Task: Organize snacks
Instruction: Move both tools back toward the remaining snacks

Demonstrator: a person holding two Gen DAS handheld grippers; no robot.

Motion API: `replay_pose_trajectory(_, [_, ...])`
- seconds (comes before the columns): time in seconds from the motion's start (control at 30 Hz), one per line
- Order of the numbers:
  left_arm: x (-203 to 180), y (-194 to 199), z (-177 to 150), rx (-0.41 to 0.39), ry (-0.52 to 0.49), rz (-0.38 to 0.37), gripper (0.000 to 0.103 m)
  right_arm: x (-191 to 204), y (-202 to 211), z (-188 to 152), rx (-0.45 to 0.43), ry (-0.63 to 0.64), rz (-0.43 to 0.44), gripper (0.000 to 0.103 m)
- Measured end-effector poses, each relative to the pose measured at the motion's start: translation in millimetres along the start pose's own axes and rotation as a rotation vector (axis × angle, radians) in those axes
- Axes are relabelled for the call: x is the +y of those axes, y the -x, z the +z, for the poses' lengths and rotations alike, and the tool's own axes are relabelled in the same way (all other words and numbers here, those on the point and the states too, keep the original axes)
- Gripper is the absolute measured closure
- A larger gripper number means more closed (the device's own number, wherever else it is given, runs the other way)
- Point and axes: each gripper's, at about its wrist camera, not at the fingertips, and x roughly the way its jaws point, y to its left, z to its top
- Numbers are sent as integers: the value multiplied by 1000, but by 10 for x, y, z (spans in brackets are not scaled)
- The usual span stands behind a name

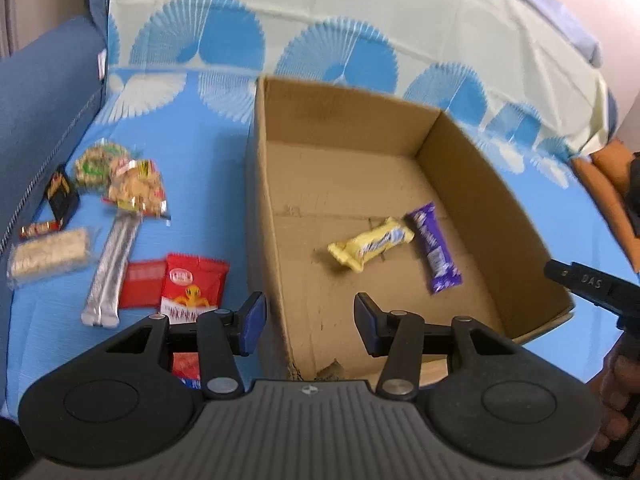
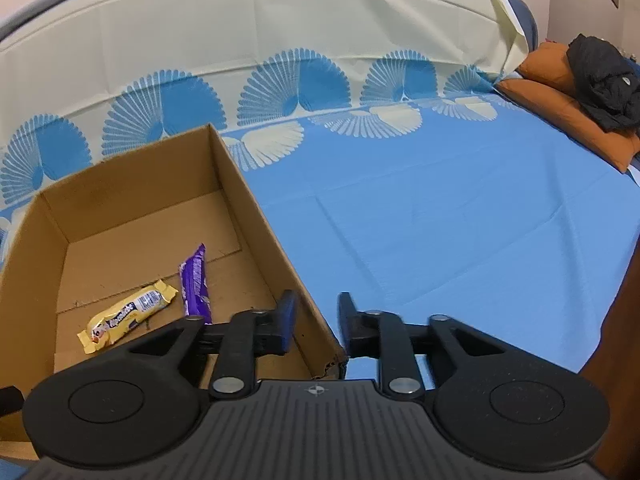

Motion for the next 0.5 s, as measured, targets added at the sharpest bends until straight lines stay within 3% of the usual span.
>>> replay_pose_trajectory(0.13, [98,301,-77,-150,-33,-62,48,26,146,-29,-80,27,25,55])
replay_pose_trajectory(0.27, [285,620,-273,-322,-105,-96,47,105,334,-71,-168,60,60,55])
replay_pose_trajectory(0.5, [991,808,-464,-366,-149,-66,47,409,616,-165,-295,156,119,56])
